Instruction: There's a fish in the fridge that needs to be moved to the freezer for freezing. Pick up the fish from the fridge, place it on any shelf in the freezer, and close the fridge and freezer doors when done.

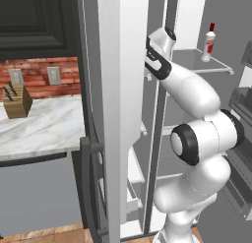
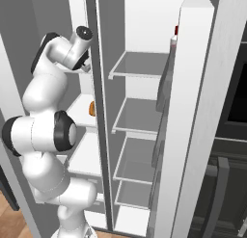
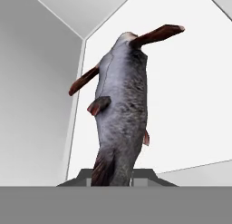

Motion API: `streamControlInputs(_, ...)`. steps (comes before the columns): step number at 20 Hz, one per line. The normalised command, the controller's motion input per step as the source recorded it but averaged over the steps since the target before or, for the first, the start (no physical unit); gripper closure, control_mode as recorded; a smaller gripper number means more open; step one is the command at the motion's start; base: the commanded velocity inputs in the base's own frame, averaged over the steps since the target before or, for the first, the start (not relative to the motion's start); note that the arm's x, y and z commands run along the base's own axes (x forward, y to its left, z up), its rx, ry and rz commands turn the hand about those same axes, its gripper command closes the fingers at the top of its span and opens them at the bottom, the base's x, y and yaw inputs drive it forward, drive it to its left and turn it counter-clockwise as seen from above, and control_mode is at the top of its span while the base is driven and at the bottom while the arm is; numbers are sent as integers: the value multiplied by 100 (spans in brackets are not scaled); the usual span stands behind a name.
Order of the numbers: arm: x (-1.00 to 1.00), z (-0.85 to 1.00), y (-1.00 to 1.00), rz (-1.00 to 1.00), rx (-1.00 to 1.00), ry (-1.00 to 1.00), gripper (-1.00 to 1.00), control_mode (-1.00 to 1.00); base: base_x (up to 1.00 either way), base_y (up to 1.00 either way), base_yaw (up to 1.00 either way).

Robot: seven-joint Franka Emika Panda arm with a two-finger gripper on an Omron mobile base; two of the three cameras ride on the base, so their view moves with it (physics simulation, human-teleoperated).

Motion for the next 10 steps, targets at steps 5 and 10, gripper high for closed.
streamControlInputs(5,47,-8,0,0,0,0,100,-100,0,0,0)
streamControlInputs(10,42,-12,0,0,0,0,-100,-100,0,0,0)
